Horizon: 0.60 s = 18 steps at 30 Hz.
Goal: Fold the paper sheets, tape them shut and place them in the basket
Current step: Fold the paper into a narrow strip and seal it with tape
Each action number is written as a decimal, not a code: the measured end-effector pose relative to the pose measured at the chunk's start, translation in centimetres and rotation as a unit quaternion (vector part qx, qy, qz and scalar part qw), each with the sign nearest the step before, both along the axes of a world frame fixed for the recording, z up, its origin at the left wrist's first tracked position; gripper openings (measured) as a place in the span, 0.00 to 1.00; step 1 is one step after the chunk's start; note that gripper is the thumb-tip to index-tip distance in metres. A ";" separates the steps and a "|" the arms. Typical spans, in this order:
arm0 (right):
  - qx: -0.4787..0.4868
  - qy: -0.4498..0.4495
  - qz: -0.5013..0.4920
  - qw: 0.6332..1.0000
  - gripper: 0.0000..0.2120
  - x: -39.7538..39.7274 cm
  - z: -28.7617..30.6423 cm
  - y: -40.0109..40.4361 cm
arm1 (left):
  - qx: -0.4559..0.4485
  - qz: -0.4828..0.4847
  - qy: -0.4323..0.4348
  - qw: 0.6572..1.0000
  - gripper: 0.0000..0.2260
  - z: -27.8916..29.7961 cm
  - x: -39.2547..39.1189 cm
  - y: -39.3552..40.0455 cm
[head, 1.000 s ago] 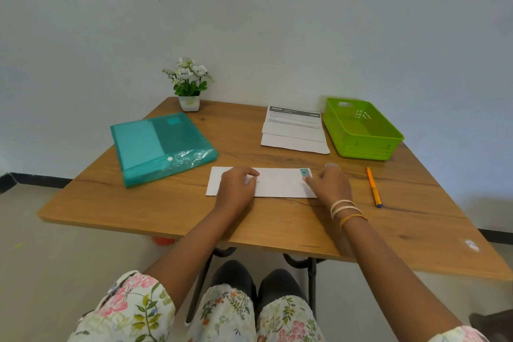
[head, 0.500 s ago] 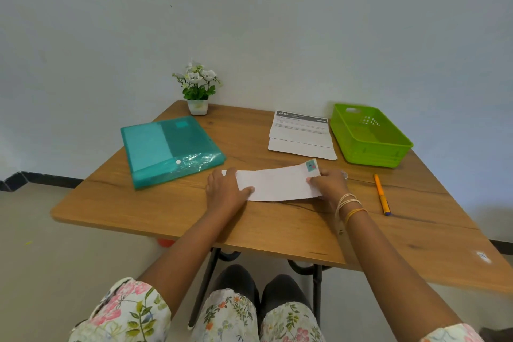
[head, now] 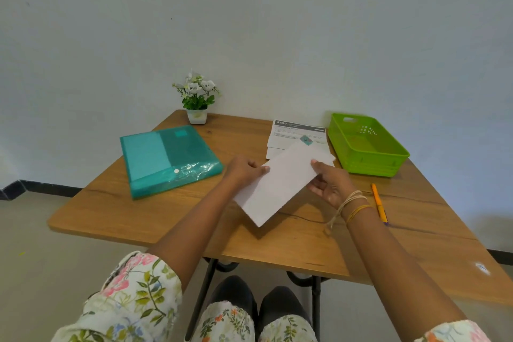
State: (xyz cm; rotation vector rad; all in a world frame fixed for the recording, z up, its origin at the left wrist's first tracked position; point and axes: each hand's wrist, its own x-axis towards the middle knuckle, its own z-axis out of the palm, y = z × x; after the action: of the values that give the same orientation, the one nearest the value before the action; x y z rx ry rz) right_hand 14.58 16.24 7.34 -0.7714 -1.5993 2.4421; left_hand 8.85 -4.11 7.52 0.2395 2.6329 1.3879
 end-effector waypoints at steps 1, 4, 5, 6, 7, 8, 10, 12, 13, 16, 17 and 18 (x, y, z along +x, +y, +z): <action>-0.007 0.002 0.011 1.000 0.18 0.1 -0.2 -0.3 | 0.027 0.017 -0.004 0.999 0.12 0.0 0.0 0.7; 0.030 -0.014 0.040 0.999 0.17 0.4 -0.7 -0.7 | 0.108 0.057 -0.027 0.992 0.12 0.3 -0.1 3.2; 0.050 -0.022 0.044 0.998 0.17 0.6 -0.7 -0.7 | 0.137 0.068 -0.042 0.987 0.12 0.5 -0.3 4.2; 0.067 -0.026 0.043 0.996 0.16 0.6 -0.6 -0.6 | 0.161 0.074 -0.057 0.983 0.11 0.8 -0.5 5.3; 0.076 -0.024 0.036 0.996 0.16 0.8 -0.5 -0.3 | 0.181 0.076 -0.072 0.978 0.09 1.2 -0.8 6.3; 0.074 -0.018 0.027 0.997 0.16 0.9 -0.2 0.0 | 0.199 0.080 -0.085 0.973 0.06 1.6 -1.2 7.5; 0.040 -0.004 0.012 0.999 0.16 1.1 0.3 0.9 | 0.238 0.097 -0.111 0.960 0.10 2.5 -1.9 9.7; 0.010 0.011 -0.010 1.000 0.11 1.1 0.9 1.9 | 0.274 0.104 -0.135 0.946 0.17 3.5 -2.4 12.0; 0.000 0.019 -0.037 0.999 0.07 1.0 1.2 2.5 | 0.290 0.102 -0.142 0.941 0.18 3.9 -2.8 13.2; -0.003 0.046 -0.136 0.990 0.07 0.4 2.2 4.9 | 0.327 0.062 -0.181 0.925 0.09 4.9 -3.3 16.4; 0.000 0.054 -0.160 0.986 0.07 0.2 2.6 5.8 | 0.333 0.044 -0.194 0.921 0.06 5.2 -3.3 17.3; 0.005 0.057 -0.178 0.982 0.08 -0.1 2.8 6.7 | 0.332 0.023 -0.204 0.921 0.06 5.4 -3.3 18.1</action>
State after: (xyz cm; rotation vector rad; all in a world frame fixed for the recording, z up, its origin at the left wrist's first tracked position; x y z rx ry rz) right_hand 14.44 22.96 10.12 -0.8184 -1.3027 2.1779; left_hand 5.57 13.95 12.88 -0.0435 1.7808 2.0439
